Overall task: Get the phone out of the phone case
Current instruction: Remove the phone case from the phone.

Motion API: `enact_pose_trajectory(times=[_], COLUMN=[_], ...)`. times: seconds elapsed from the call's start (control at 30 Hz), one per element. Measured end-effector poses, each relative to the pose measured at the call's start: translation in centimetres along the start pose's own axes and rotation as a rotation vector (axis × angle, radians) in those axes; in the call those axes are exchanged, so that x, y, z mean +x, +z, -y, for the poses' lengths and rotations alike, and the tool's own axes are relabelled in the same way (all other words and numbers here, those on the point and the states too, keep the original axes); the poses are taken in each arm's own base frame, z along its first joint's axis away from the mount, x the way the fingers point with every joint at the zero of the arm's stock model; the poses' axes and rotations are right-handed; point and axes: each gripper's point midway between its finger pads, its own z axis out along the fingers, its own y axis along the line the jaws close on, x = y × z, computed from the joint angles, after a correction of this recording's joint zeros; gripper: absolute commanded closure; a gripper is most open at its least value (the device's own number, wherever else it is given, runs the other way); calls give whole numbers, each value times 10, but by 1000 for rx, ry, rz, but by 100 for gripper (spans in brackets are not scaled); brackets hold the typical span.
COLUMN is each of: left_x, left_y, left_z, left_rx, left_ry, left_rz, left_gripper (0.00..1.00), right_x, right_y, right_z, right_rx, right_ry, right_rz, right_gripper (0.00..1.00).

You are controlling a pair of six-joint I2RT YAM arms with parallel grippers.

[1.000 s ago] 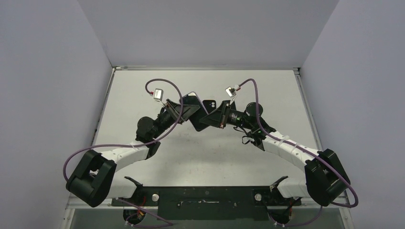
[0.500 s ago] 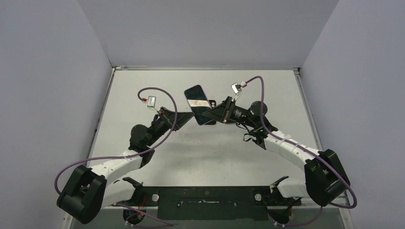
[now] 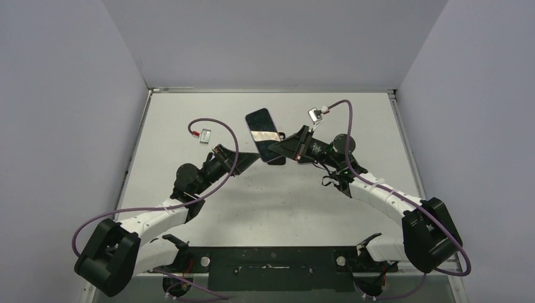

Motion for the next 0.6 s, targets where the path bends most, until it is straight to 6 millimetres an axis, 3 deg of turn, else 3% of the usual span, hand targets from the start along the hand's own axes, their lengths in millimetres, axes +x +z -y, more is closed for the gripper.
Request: enact_pose_trajectory(times=[0.33, 0.6], left_x=[9, 12], left_y=[1, 4], left_z=[-10, -11], left_rx=[-24, -27], left_ry=[0, -5], left_rz=[-34, -46], left_gripper=[50, 45], right_x=[-3, -2], right_y=[-1, -2], right_z=[1, 1], right_rx=[6, 3], right_ry=[10, 10], right_rz=[15, 14], right_gripper=[100, 100])
